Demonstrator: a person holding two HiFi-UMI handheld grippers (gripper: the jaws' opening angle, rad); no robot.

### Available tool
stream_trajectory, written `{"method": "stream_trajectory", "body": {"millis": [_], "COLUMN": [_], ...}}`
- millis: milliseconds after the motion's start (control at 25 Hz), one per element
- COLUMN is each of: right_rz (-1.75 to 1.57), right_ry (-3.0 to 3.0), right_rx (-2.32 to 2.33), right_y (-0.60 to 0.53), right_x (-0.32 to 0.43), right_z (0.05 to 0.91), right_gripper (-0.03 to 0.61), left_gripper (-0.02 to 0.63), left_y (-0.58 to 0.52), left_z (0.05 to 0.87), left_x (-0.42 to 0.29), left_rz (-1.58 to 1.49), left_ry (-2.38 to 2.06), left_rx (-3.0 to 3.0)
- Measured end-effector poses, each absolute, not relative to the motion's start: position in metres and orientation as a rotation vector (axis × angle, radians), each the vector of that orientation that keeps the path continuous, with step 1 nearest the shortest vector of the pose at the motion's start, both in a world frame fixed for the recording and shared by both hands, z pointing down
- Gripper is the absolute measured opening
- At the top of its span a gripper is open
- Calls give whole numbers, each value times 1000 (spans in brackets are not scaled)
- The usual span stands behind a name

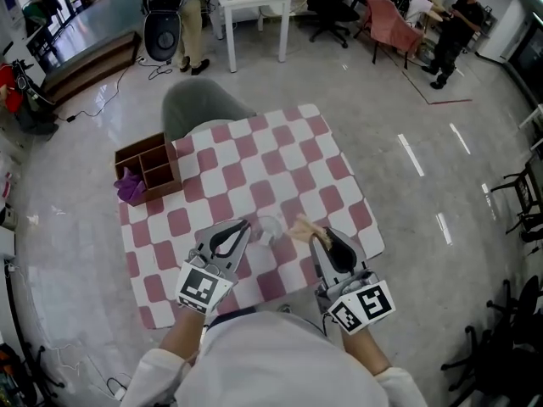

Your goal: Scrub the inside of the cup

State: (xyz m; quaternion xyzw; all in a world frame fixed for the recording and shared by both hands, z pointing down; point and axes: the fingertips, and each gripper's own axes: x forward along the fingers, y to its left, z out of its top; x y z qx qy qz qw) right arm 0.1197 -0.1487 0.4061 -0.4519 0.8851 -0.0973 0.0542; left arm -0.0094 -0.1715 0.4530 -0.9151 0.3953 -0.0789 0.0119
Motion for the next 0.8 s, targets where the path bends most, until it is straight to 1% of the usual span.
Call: {"method": "stream_trajectory", "body": {"millis": [520,560,640,800], "right_rz": [-320,-320,-322,-327], "right_ry": [2727,2732,2739,2752], "right_rx": [-1380,-1378,-1378,-1377], "right_y": [-140,-139,-139,-138], "right_x": [118,117,118,116], "right_z": [417,417,418,421], "right_gripper": [101,101,101,101], "left_gripper": [37,53,240,280], "left_y": [-158,-158,-158,-155], "left_z": [530,535,546,558], "left_x": [-6,-6,-5,0], "left_rz": [-367,-381,-412,-447], "left_ry": [1207,1208,1209,1152], "left_rx": [-2957,-2968,-3005,-3030]}}
